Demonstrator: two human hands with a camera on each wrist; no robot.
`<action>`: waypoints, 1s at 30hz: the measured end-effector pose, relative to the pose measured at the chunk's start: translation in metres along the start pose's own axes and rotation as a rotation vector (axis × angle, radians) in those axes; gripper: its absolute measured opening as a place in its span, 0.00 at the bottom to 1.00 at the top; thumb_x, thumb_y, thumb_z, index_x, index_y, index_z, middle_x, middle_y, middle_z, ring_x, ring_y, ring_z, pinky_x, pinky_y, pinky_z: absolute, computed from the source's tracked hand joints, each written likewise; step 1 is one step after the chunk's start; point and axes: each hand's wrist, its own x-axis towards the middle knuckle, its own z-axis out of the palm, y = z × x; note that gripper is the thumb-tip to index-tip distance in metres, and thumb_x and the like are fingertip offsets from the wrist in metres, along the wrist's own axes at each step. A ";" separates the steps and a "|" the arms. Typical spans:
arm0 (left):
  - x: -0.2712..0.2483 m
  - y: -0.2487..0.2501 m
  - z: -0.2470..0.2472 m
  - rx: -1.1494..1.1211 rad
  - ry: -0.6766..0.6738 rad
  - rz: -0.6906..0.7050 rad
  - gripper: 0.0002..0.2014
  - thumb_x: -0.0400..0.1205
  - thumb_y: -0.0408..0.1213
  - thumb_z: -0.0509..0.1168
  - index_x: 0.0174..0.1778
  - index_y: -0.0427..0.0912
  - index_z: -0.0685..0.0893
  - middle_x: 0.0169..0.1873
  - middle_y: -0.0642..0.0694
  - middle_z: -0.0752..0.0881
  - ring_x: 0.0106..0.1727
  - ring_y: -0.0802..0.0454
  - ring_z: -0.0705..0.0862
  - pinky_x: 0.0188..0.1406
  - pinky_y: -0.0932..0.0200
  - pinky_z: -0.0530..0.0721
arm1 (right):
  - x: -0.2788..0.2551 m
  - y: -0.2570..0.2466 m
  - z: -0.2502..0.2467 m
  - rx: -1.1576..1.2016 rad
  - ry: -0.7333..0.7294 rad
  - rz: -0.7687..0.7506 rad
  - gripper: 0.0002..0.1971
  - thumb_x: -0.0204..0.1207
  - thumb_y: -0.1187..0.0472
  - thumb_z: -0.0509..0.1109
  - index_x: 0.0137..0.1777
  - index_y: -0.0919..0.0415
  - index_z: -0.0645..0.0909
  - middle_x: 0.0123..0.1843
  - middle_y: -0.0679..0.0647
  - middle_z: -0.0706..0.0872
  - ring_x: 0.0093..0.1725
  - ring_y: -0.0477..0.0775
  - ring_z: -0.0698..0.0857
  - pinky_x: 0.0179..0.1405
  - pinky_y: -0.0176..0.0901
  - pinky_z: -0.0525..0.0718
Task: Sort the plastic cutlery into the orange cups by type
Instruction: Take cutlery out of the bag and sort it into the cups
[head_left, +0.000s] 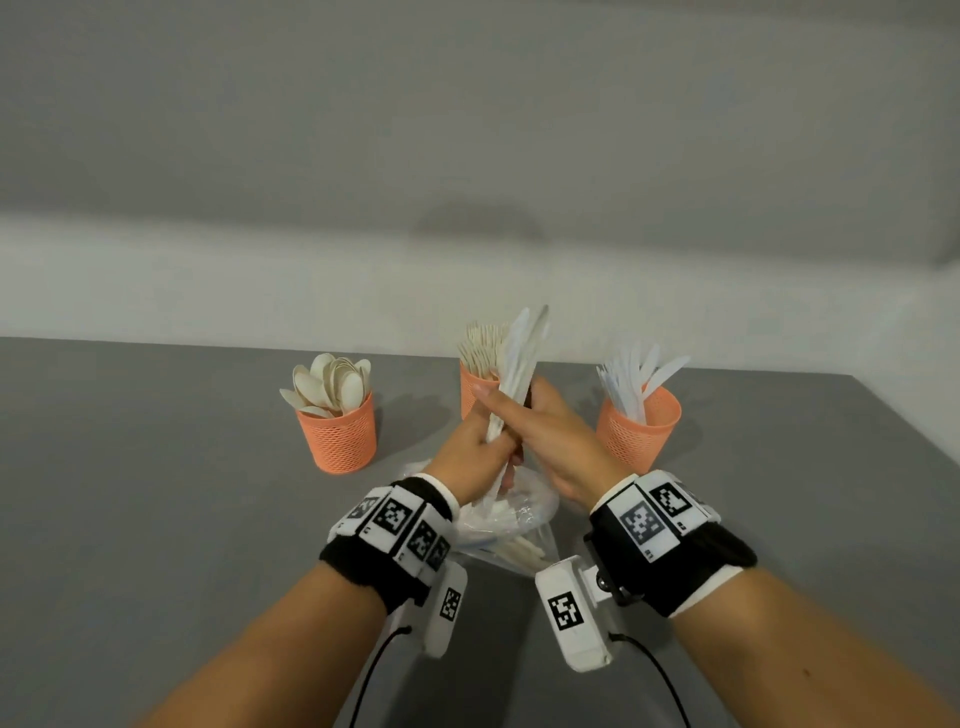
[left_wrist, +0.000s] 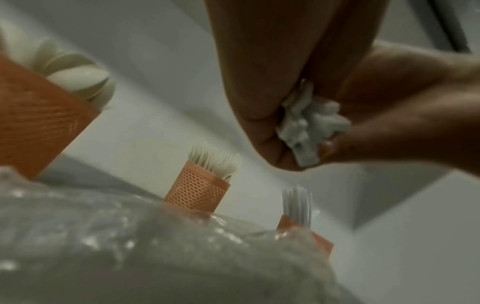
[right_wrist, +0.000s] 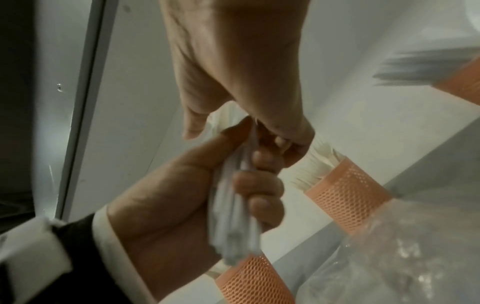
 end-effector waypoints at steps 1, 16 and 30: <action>0.002 0.001 -0.003 -0.075 -0.022 -0.019 0.16 0.85 0.39 0.54 0.70 0.42 0.70 0.25 0.48 0.79 0.19 0.57 0.76 0.20 0.62 0.78 | -0.002 -0.002 -0.002 0.003 -0.005 -0.003 0.22 0.77 0.53 0.69 0.68 0.60 0.73 0.46 0.57 0.85 0.27 0.47 0.82 0.20 0.40 0.80; 0.002 0.007 -0.009 -0.644 -0.192 -0.183 0.14 0.83 0.32 0.58 0.62 0.30 0.77 0.35 0.37 0.89 0.31 0.47 0.90 0.31 0.56 0.90 | -0.003 0.000 -0.021 -0.069 0.122 -0.036 0.10 0.79 0.64 0.65 0.55 0.69 0.82 0.50 0.64 0.89 0.45 0.53 0.89 0.43 0.38 0.89; 0.020 0.001 -0.002 -0.691 -0.087 -0.259 0.11 0.84 0.32 0.58 0.61 0.35 0.76 0.37 0.41 0.84 0.28 0.51 0.87 0.28 0.57 0.88 | 0.009 0.004 -0.066 0.226 0.357 -0.117 0.08 0.84 0.67 0.52 0.45 0.59 0.71 0.38 0.56 0.78 0.36 0.53 0.82 0.50 0.50 0.83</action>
